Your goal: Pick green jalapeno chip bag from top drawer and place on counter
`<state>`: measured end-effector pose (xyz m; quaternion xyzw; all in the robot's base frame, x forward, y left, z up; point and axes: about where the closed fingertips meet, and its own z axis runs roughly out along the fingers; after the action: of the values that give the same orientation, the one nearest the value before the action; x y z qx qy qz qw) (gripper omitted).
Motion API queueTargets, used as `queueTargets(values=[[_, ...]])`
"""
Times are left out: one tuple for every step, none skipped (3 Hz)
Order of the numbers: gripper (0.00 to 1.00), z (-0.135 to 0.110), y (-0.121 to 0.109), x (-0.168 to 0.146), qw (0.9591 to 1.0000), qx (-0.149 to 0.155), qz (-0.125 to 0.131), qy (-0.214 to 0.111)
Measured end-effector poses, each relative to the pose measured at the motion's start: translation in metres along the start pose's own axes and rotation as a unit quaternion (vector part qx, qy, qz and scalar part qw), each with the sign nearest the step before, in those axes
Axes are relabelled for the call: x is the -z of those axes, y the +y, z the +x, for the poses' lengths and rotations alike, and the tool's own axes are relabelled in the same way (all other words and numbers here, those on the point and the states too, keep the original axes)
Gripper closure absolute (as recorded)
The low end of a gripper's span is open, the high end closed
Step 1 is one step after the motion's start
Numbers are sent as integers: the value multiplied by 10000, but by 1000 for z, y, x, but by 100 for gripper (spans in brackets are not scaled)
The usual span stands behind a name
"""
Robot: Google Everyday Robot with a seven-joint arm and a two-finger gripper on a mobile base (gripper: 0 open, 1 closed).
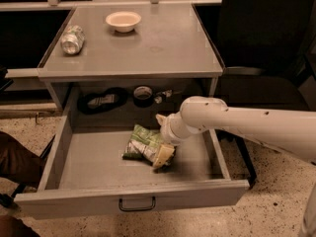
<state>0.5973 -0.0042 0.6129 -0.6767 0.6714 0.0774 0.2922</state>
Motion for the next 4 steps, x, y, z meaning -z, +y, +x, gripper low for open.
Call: queueTargets(values=[[19,0,0,0,10000,0,-7,1],[42,0,0,0,10000,0,-8,1],[65,0,0,0,10000,0,-7,1],[88,-25,-3,47,9993,163,308,-147]])
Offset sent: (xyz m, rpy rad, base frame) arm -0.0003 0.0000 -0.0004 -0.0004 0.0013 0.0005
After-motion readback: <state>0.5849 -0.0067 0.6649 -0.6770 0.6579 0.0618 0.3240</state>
